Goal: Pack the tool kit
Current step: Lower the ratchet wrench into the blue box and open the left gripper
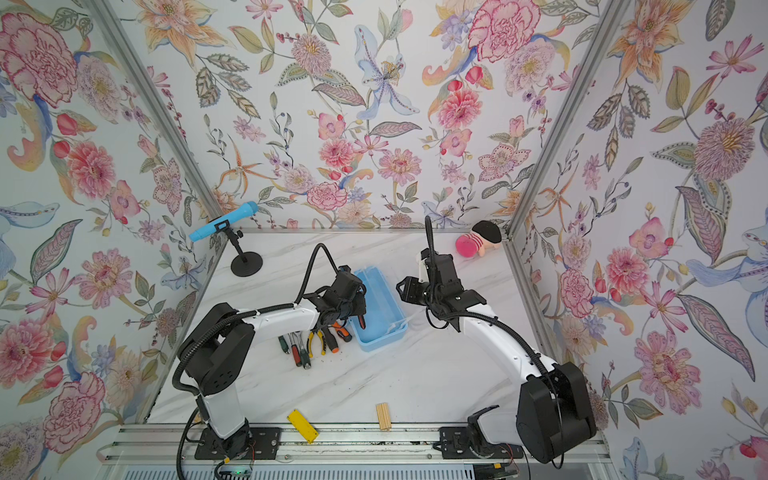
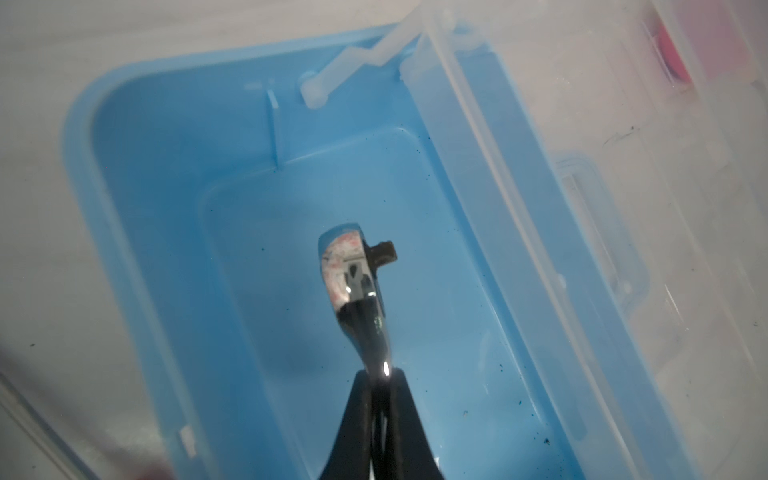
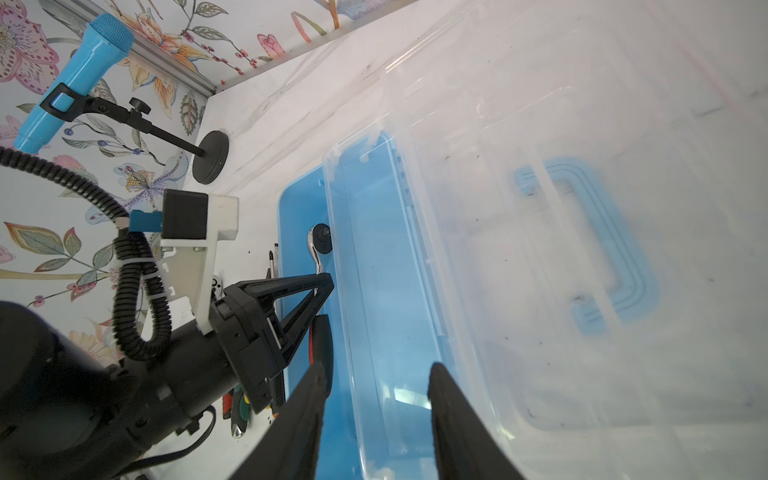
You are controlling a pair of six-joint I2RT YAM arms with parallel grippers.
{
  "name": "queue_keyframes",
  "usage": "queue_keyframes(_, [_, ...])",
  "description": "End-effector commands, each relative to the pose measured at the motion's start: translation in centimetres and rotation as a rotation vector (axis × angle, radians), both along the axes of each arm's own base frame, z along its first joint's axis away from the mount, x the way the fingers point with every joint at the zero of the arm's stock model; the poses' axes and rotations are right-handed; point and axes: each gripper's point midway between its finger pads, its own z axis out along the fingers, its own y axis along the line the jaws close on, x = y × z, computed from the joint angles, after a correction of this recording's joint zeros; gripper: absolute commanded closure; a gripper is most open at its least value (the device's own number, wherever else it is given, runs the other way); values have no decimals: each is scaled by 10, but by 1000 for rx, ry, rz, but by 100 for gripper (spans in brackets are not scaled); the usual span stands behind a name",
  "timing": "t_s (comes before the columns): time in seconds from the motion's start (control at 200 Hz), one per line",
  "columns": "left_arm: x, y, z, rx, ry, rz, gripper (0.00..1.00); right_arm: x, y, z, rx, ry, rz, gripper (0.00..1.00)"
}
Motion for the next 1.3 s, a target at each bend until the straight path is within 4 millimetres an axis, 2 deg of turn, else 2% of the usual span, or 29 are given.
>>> queue_keyframes(0.0, [8, -5, -15, 27, 35, -17, 100, -1, 5, -2, -9, 3, 22, 57])
queue_keyframes(0.3, [37, -27, -20, 87, 29, -110, 100, -6, 3, -3, -10, 1, 25, 57])
queue_keyframes(0.425, [46, -28, -20, 111, 34, -132, 100, -7, 4, -6, -7, 9, 25, 57])
queue_keyframes(0.525, [47, -20, -19, 129, 41, -127, 84, -8, 4, -4, -6, 7, 23, 57])
queue_keyframes(0.596, [47, -15, -15, 140, 38, -122, 67, -7, 4, -2, -5, 2, 22, 57])
queue_keyframes(0.676, [47, -11, -10, 144, 28, -124, 59, -6, 5, 0, -4, -3, 22, 57])
queue_keyframes(0.771, [46, -9, 2, 134, 7, -123, 57, -5, 7, 3, -1, -8, 27, 57])
queue_keyframes(0.886, [42, -3, 37, 93, -63, -113, 56, -6, 9, 12, 2, -27, 33, 57])
queue_keyframes(0.981, [34, 15, 68, 87, -131, -72, 54, -6, 14, 21, -7, -52, 47, 58])
queue_keyframes(1.081, [19, 44, 83, 95, -158, -15, 52, -8, 21, 26, -49, -62, 70, 58])
queue_keyframes(1.171, [0, 77, 83, 115, -163, 50, 50, -10, 27, 27, -71, -75, 86, 58])
queue_keyframes(1.196, [-7, 87, 90, 104, -176, 74, 50, -11, 28, 27, -76, -77, 90, 57])
queue_keyframes(1.296, [-31, 136, 77, 144, -150, 190, 50, -15, 32, 27, -85, -79, 107, 58])
